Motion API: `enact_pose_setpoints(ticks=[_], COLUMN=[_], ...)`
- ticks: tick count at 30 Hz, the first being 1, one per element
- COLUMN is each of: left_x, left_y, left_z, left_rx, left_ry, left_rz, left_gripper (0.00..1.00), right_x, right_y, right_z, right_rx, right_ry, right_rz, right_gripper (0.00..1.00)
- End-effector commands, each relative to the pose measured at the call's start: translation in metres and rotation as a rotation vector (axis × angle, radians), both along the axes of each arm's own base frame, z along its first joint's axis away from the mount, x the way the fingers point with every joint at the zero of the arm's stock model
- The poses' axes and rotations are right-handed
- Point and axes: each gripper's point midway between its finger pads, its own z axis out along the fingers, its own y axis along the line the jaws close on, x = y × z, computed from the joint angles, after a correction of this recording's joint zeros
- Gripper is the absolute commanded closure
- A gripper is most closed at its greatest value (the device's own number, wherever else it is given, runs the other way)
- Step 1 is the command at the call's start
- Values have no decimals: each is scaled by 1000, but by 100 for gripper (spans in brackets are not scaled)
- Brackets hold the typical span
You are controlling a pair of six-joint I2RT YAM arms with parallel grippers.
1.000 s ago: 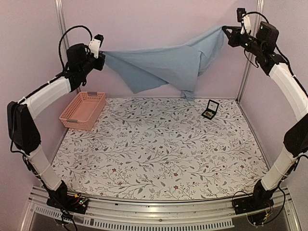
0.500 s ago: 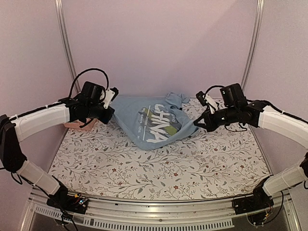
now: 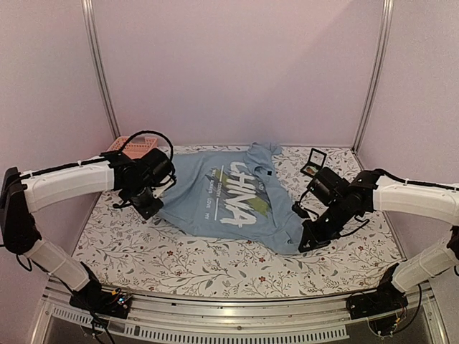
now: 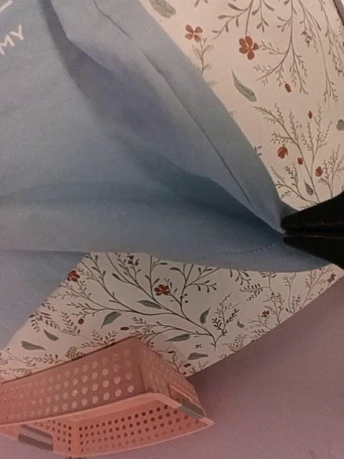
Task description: Pin the brooch onto the clothing
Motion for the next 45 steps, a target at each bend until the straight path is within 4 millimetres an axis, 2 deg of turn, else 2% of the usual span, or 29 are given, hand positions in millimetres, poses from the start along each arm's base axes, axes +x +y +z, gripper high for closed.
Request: enact_pose_setpoints(ticks=[1,4,8,13,14,15,16,17,18,20,22,24,26,29,31,33,34,37,41,45], left_x=[-16,-28,-39,-65,-69,-72,-75,-78,-80,-76,-71,-58,-39,-7,15,28,36,50,41,32], left_y=[47,60,55,48,45,43,41,40,39,45,46,43,36,22,12,4,2,1,12,13], left_z=[1,-1,-7,-29,-31,-33,-35,-36,-36,-29,-18,-6,-5,-18,-31,-39,-40,-46,-76,-96], left_rx=[251,280,214,158,142,127,114,105,103,123,118,94,57,11,-37,-87,-94,-124,-83,-70], left_ry=[94,150,202,345,365,381,398,415,421,394,360,302,237,163,119,94,67,26,101,168], left_rz=[48,71,36,-15,-22,-25,-25,-27,-27,-12,5,13,11,50,78,85,91,102,126,132], left_gripper=[100,100,100,100,100,89,68,50,40,28,27,27,28,39,40,40,40,40,39,39], right_x=[-24,-29,-35,-61,-66,-71,-74,-75,-75,-69,-55,-29,-1,31,54,66,68,59,48,33], right_y=[-30,-45,-59,-62,-62,-60,-60,-59,-59,-63,-62,-51,-23,23,28,26,29,32,29,45], right_z=[6,11,11,-8,-12,-15,-18,-19,-18,-14,-5,7,19,28,13,-7,-14,-43,-62,-69], right_rx=[-98,-121,-150,-151,-146,-135,-132,-125,-121,-158,-173,-149,-49,103,57,-11,-13,-11,4,84], right_ry=[114,138,177,301,327,350,368,374,373,340,282,178,68,-84,-145,-160,-159,-97,-69,0], right_rz=[-146,-180,-191,-159,-152,-146,-142,-131,-127,-123,-124,-126,-107,-50,-74,-81,-69,-50,-41,17], right_gripper=[100,100,100,99,96,89,80,69,60,48,45,47,58,65,69,71,70,56,55,56])
